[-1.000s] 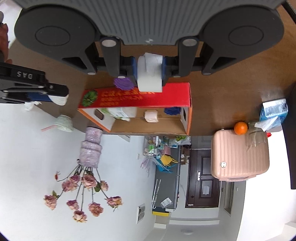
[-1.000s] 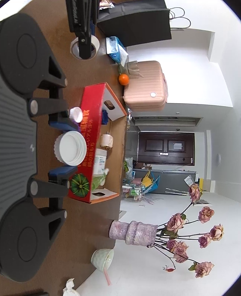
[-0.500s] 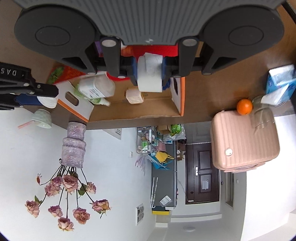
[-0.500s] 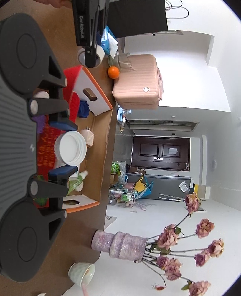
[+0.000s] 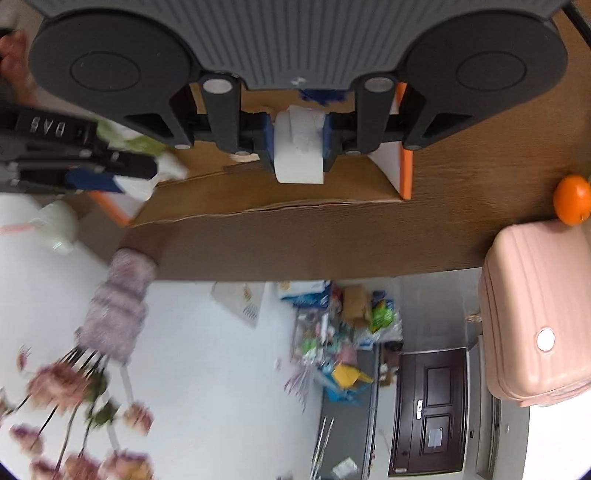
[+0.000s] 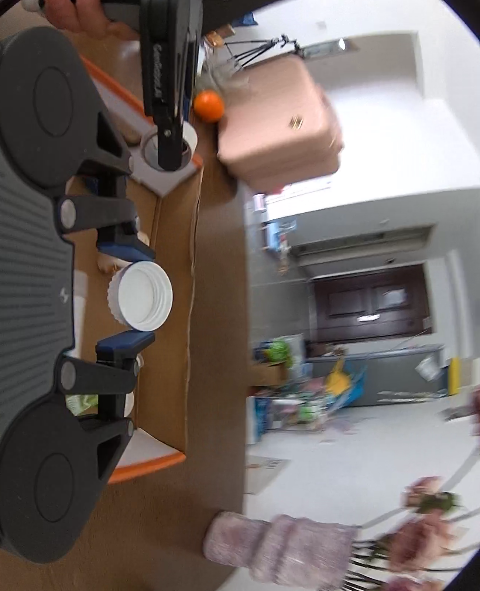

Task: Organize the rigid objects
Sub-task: 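Open both tools dropping the tape roll and screw cap into the box, then withdraw both open tools from the box toward the remaining caps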

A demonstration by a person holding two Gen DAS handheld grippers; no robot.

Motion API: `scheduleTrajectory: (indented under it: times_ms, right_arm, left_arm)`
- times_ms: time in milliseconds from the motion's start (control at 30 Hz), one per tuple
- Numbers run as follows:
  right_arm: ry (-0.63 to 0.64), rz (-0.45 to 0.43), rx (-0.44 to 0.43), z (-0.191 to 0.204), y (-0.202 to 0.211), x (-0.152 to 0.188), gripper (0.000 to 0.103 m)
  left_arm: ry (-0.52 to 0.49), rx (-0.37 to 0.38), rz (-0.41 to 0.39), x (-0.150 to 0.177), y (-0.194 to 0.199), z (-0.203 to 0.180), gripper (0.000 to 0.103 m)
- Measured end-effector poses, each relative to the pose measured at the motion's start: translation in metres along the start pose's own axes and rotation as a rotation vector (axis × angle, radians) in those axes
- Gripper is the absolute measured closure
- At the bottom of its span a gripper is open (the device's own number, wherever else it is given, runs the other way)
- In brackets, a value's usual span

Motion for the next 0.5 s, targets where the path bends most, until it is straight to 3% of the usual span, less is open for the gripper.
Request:
scheduleTrajectory:
  times_ms: [33,67,133,300,500]
  right_arm:
    - [-0.018,0.016,0.007,-0.005,-0.010,-0.002,0.063]
    - [-0.034,0.029,0.017,-0.010,-0.020,-0.003,0.062]
    - [-0.053,0.036,0.042,-0.016,-0.032,-0.001,0.047]
    - [-0.099,-0.009,0.032,-0.025,-0.031,0.001,0.034]
    - [-0.046,-0.051,0.047,-0.020,-0.021,0.002,0.034]
  left_arm:
    - [-0.009,-0.026,0.011,-0.001,-0.008,0.001,0.072]
    - [-0.014,-0.048,0.024,-0.001,-0.015,0.002,0.048]
    - [0.000,-0.083,0.021,0.002,-0.022,0.005,0.026]
    - [0.035,-0.061,-0.021,0.003,-0.019,0.011,0.021]
    - [0.064,-0.093,-0.048,0.004,0.003,0.015,0.020]
Point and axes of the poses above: each gripper's, at about its wrist camera, not at the fingertips, and y roughly against the way its jaws point, z to its left, x to its underside, the point moved 4 cm from there along -y, roughly the way its jaws point, and after that the axes turned 3 degrees about -x, right-handed, at the moved point
